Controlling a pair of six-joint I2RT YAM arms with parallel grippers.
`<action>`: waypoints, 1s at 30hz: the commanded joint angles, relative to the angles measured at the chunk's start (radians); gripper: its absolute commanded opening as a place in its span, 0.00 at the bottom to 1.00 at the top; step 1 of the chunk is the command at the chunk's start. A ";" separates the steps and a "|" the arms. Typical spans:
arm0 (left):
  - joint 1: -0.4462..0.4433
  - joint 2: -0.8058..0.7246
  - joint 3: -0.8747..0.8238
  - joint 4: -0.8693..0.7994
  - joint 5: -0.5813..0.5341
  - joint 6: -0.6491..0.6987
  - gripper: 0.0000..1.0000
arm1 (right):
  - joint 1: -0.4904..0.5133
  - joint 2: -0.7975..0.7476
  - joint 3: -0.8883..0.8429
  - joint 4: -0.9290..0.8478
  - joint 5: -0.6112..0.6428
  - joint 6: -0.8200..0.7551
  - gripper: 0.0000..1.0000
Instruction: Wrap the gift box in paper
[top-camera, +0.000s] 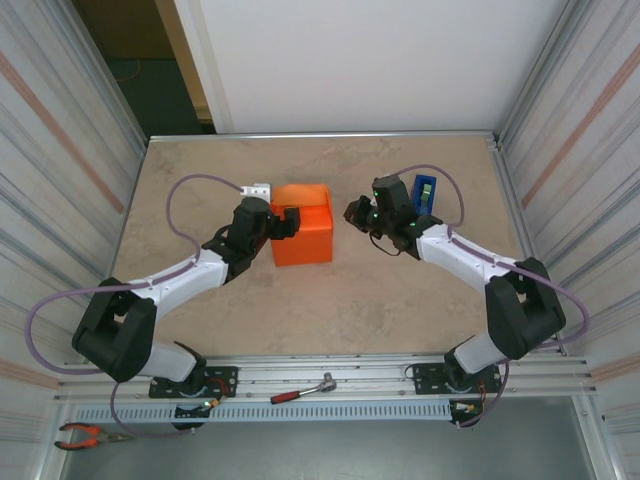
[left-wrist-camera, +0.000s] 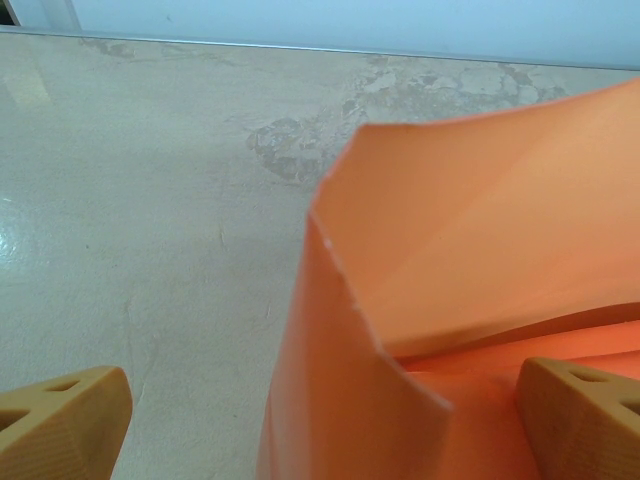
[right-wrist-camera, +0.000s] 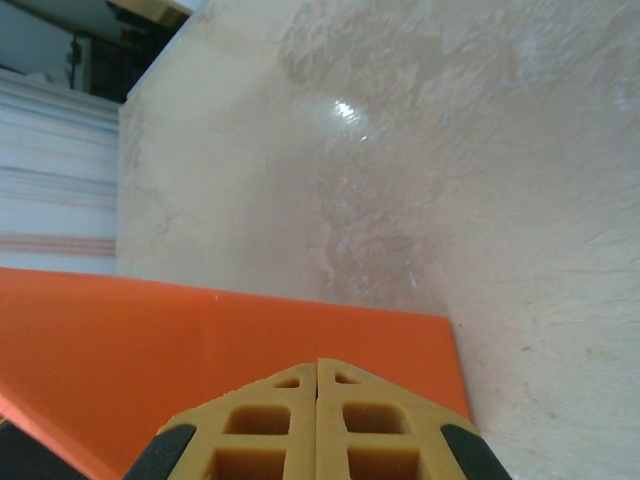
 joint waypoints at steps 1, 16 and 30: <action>-0.006 0.025 0.007 -0.083 -0.035 0.021 0.98 | 0.023 0.032 0.052 0.064 -0.025 0.036 0.00; -0.007 0.027 0.005 -0.081 -0.031 0.016 0.98 | 0.081 0.049 0.116 0.024 0.004 -0.003 0.00; -0.012 0.025 0.005 -0.084 -0.036 0.011 0.98 | 0.139 0.111 0.145 -0.037 -0.008 -0.067 0.00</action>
